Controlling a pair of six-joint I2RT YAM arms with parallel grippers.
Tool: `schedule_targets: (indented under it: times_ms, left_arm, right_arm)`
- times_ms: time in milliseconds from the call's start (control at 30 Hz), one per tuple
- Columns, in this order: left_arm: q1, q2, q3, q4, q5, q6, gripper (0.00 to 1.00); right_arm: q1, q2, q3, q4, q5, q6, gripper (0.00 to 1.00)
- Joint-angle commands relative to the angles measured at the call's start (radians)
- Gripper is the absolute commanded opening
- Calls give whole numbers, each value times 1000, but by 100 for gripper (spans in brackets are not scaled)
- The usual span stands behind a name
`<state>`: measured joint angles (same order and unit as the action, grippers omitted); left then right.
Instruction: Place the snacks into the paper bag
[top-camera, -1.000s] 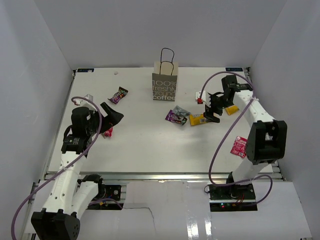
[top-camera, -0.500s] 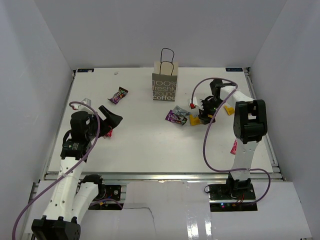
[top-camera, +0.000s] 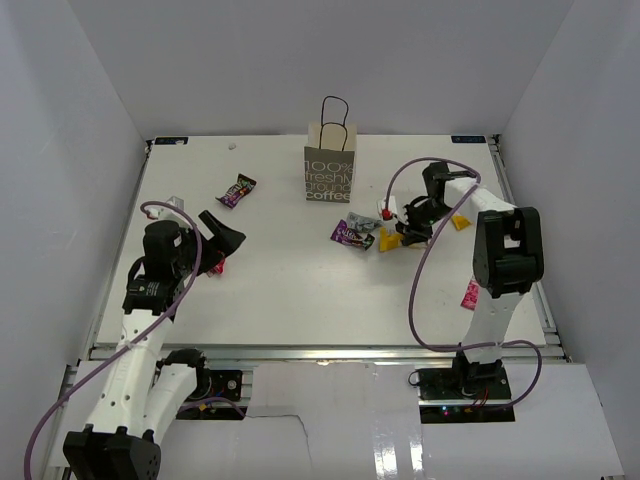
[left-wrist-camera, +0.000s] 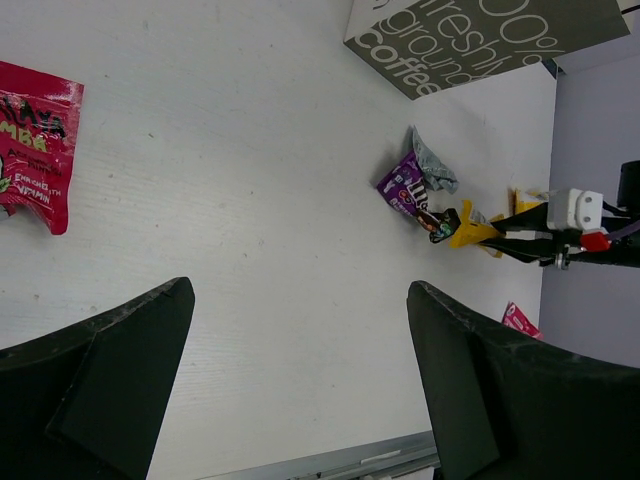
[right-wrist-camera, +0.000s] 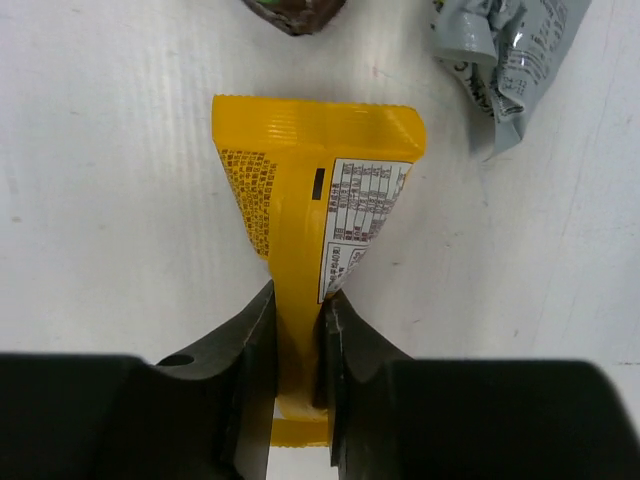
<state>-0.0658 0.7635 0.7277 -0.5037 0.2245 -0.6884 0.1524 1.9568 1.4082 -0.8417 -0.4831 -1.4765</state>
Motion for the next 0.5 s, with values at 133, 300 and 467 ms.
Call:
schedule_targets:
  times_ms: [133,300,467]
  left_arm:
    - [0,20,-16,40,4,7,98]
    - [1,78,-14,86,32,9,98]
    - [1,102,2,96,44,21,98]
  right_arm:
    - [-60,-194,131,-172,-308,36,22]
    - [-31,-197,339,14,-492,406,22]
    - [47,-170,437,566,-418,1013,23]
